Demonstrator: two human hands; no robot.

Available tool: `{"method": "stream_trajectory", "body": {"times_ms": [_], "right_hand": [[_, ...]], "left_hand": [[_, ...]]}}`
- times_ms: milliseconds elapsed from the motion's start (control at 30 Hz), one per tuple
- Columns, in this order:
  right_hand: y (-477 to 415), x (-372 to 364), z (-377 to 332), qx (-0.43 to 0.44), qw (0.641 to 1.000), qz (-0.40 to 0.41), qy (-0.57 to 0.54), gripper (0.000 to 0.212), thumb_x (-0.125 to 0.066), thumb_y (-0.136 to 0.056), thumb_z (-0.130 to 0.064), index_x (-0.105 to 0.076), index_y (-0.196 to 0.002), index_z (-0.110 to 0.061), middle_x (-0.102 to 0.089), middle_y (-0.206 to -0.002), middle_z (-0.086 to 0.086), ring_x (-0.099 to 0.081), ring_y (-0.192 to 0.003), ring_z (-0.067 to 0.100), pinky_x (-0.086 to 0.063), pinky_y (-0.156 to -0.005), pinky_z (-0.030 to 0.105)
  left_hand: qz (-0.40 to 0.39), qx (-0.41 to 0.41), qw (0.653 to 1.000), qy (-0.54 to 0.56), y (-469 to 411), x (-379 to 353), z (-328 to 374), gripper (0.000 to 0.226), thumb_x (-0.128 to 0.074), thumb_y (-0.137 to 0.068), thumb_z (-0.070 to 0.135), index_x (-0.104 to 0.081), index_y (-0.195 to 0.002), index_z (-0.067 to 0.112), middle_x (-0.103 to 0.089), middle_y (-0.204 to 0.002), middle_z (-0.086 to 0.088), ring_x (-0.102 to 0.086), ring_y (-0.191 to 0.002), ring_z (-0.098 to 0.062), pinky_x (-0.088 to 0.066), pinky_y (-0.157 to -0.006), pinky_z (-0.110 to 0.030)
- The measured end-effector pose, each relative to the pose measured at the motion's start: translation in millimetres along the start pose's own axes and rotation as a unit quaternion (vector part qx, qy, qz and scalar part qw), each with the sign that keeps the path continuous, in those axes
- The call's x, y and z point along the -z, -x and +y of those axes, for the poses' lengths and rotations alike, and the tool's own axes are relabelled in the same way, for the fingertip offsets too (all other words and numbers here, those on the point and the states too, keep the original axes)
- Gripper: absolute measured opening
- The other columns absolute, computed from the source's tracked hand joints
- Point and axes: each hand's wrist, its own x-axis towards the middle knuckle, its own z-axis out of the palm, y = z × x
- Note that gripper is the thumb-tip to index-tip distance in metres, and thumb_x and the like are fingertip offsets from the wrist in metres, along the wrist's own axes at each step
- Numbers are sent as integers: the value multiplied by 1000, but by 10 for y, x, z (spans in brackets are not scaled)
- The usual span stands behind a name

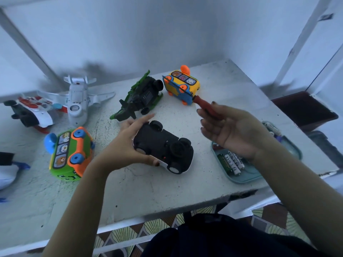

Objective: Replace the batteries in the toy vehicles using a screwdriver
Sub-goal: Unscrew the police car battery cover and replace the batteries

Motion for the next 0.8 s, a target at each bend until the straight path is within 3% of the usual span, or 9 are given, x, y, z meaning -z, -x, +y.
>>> {"method": "stream_trajectory", "body": {"times_ms": [100,233,367,433,467,567,633,700,800], "right_hand": [[-42,-6,137,-16,999,-6,33,22,-52,-91,-22,-65,-96,-6,-74,-87,8,-72,-74,18,-58,-75,29],[-94,-31,336,29,985,67,155,31,-39,-103,-26,-63,-102,-8,-73,-103,8,-69,-99,21,-52,-93,34],[-67,-119,503,17,984,58,169,29,-38,-102,-29,-61,-103,-11,-71,-107,9,-68,-102,21,-51,-94,34],[-60,-158,537,4,985,55,166,29,-38,-103,-30,-60,-104,-11,-72,-106,10,-69,-100,21,-53,-93,35],[-57,-177,537,2,984,58,167,30,-37,-103,-31,-60,-102,-11,-72,-104,11,-69,-99,22,-53,-91,35],[-65,-219,527,-11,986,65,155,33,-35,-103,-33,-57,-98,-10,-73,-96,16,-71,-93,26,-57,-82,36],[-68,-236,525,-22,987,65,145,33,-34,-104,-34,-54,-98,-8,-73,-94,18,-71,-91,29,-58,-80,38],[-65,-236,527,-28,987,57,147,34,-32,-104,-34,-52,-101,-7,-73,-95,18,-71,-90,29,-58,-81,40],[-31,-213,523,-8,979,48,200,32,-32,-105,-31,-52,-104,-7,-73,-97,14,-71,-91,25,-57,-84,38]], "left_hand": [[4,0,999,32,-14,99,-53,120,-91,-42,45,-24,-141,51,-53,-125,26,-51,-116,8,-39,-90,-5],[90,25,995,30,65,78,-95,110,-92,-53,41,-27,-142,37,-51,-124,19,-50,-113,4,-40,-92,-17],[175,87,978,78,182,-107,-98,43,-72,-82,16,-51,-119,18,-63,-113,-1,-62,-101,-13,-51,-88,-33],[250,107,955,119,237,-300,-42,13,-62,-91,15,-53,-101,19,-66,-105,-5,-65,-92,-13,-52,-79,-28],[290,108,940,140,270,-410,18,14,-63,-90,21,-52,-97,19,-65,-104,-5,-65,-89,-10,-52,-75,-24],[326,61,924,189,383,-735,134,47,-73,-68,35,-44,-102,21,-58,-113,4,-64,-97,0,-53,-80,-17],[308,48,945,101,422,-901,119,72,-83,-64,39,-42,-120,20,-53,-123,3,-57,-110,4,-48,-92,-16],[313,50,948,-18,403,-1043,77,105,-87,-60,49,-31,-142,14,-42,-140,-1,-44,-129,-10,-41,-107,-31],[372,88,923,-48,363,-1149,124,133,-88,-51,54,-11,-151,10,-30,-145,-2,-35,-133,-24,-36,-110,-44]]}}
